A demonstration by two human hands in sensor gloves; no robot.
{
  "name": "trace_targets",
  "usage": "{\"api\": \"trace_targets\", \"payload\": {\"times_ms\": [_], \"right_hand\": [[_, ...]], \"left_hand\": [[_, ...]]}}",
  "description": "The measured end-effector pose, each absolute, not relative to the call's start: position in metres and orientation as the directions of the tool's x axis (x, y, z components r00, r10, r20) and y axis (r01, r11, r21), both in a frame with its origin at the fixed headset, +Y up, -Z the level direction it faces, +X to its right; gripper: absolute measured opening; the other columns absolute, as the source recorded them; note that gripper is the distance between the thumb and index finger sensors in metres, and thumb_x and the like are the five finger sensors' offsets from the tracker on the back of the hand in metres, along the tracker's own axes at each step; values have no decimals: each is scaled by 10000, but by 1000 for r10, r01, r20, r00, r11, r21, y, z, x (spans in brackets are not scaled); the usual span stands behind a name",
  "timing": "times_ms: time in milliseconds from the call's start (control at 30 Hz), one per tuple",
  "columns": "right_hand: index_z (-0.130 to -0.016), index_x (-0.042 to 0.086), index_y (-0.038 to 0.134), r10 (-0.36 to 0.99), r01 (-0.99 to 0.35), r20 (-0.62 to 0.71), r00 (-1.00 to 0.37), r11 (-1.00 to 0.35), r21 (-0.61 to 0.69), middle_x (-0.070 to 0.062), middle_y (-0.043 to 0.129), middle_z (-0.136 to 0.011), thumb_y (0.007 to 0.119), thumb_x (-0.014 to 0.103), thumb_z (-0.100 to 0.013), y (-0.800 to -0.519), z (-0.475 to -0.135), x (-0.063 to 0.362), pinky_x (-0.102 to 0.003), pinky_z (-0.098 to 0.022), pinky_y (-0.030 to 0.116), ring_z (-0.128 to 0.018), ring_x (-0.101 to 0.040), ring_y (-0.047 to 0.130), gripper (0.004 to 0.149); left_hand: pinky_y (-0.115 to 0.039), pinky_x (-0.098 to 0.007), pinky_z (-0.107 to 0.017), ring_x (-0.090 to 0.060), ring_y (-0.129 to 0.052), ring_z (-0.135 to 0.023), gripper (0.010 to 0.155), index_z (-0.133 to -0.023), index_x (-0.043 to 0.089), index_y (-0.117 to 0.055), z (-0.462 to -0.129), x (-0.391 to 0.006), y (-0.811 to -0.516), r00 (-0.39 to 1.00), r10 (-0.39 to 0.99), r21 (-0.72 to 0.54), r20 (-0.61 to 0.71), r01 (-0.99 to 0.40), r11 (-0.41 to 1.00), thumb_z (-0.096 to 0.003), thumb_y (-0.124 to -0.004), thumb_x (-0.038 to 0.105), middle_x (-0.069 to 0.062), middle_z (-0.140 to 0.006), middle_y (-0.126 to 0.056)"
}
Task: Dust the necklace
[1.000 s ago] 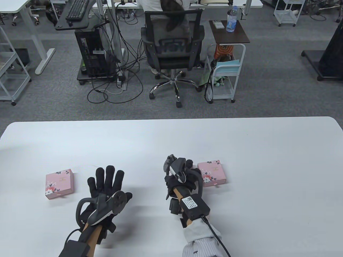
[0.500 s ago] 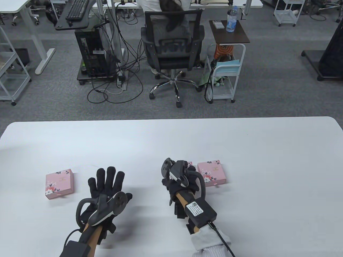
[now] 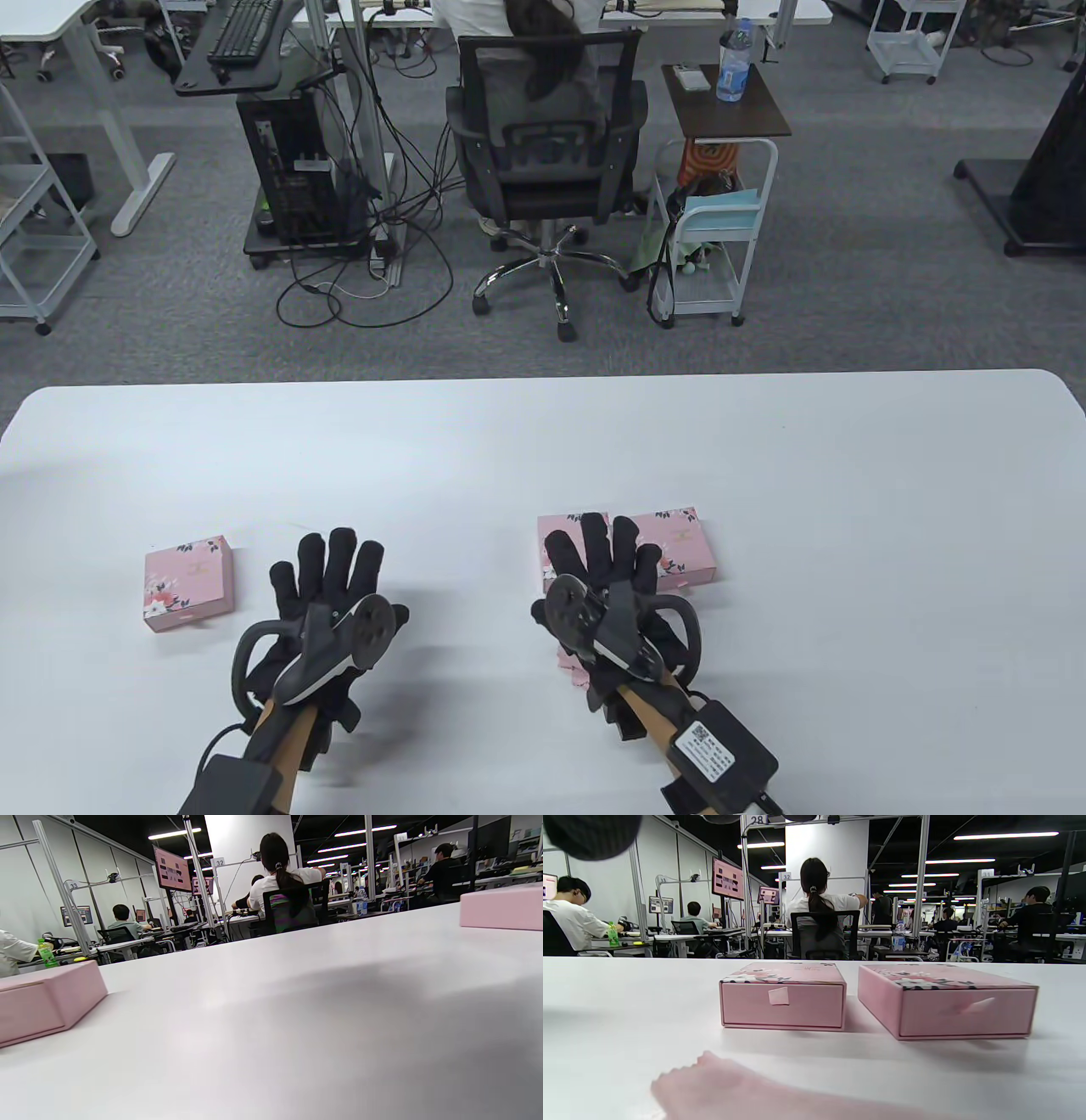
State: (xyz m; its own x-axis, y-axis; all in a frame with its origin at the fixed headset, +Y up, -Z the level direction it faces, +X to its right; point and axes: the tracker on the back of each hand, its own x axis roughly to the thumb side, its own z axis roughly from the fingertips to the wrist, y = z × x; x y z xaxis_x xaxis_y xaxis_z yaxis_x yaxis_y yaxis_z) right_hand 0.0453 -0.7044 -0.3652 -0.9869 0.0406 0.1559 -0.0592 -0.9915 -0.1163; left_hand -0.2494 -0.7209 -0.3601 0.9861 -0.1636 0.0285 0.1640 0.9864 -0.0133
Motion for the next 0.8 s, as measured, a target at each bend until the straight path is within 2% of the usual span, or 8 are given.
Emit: {"api": "trace_targets", "payload": {"times_ms": [267,467,500,567,700,800], "right_hand": [[-1100,415,239,56,-73,134,-989,-989,-130,-94,147,-1236,613,677,-462,-701,-354,68,-634,-817,255,-1137,-463,152,785],[-1102,412,241,87,-102,121,-989,-986,-132,-101,145,-1236,614,675,-464,-695,-352,72,-636,-816,254,-1133,-470,151,784],[-1102,412,240,85,-101,119,-989,-986,-135,-98,147,-1236,615,675,-464,-695,-352,73,-637,-815,254,-1134,-468,151,785],[-1102,411,241,93,-108,113,-989,-985,-135,-102,145,-1235,615,674,-466,-694,-352,74,-637,-815,253,-1133,-469,149,783],[-1102,411,242,105,-119,107,-989,-984,-131,-101,145,-1235,615,673,-466,-694,-353,75,-637,-814,254,-1132,-471,148,782],[-1101,412,239,102,-115,99,-990,-985,-129,-100,143,-1235,616,672,-465,-694,-353,76,-638,-815,250,-1132,-471,146,783]], "left_hand": [[-306,-669,-832,-455,-279,-1208,834,-1224,279,-241,-382,-290,-701,965,-246,-112,-91,235,965,-495,-389,654,-104,-1316,-198],[-288,-639,-880,-360,-330,-1264,823,-1228,359,-275,-413,-335,-675,922,-230,-290,-311,139,947,-487,-444,675,-29,-1346,-239],[-261,-630,-893,-341,-313,-1278,825,-1227,384,-255,-421,-347,-669,899,-227,-338,-375,95,936,-484,-451,683,21,-1354,-216],[-258,-630,-896,-337,-331,-1278,823,-1228,385,-277,-432,-365,-665,879,-177,-334,-443,21,942,-484,-470,681,26,-1356,-246],[-316,-624,-893,-330,-429,-1259,829,-1228,371,-316,-450,-398,-681,828,-145,-356,-543,-71,932,-483,-498,686,20,-1349,-332],[-350,-617,-891,-321,-457,-1253,850,-1228,362,-317,-456,-414,-706,789,-146,-386,-596,-122,915,-473,-519,696,20,-1344,-347]]}}
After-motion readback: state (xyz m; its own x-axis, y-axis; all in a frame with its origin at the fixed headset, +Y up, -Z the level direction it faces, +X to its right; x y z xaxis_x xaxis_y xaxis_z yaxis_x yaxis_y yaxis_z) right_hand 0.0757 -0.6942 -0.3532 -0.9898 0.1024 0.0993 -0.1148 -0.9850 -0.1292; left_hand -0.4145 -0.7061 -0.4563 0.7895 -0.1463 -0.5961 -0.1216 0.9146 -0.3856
